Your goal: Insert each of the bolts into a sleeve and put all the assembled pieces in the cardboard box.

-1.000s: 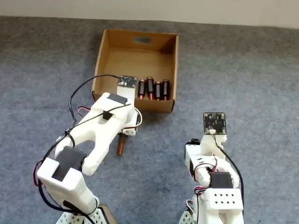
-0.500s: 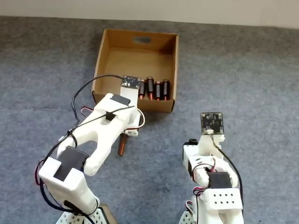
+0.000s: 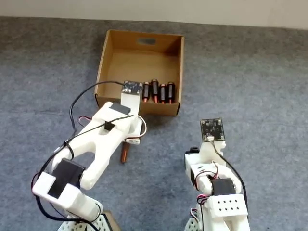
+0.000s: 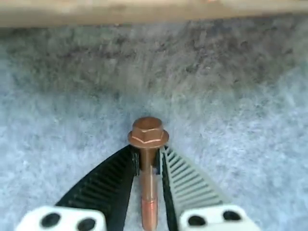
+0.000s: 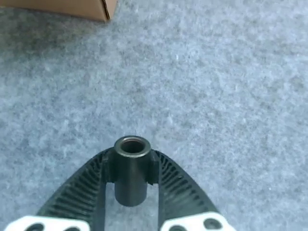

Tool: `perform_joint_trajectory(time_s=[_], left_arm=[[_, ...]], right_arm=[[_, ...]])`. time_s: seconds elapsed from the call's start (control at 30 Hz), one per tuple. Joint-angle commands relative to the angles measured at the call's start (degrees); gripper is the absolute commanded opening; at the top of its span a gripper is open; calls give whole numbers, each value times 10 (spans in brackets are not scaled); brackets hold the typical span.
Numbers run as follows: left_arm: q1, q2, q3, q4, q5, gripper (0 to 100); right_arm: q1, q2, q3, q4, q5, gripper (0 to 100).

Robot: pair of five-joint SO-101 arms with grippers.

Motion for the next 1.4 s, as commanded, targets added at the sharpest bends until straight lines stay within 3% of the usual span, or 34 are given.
perform_joint_trajectory(time_s=[0.0,0.27,0.6,0.83,1.0,1.37], left_arm=[[-3,-29,18,-36,0,7],[-3,-33,39,-68,0,7],[-3,-33,40,-68,0,7],[-3,-29,38,-68,0,10],[-3,-29,38,-68,0,10],[-3,-29,38,-68,0,10]], right_arm=[[-2,-3,-39,22,-2,9],[-2,8,-53,44,-2,9],[0,219,-157,38,-6,8],[-2,221,-161,38,-4,16],[-2,222,-148,40,-5,120],[-2,222,-144,38,-3,105]])
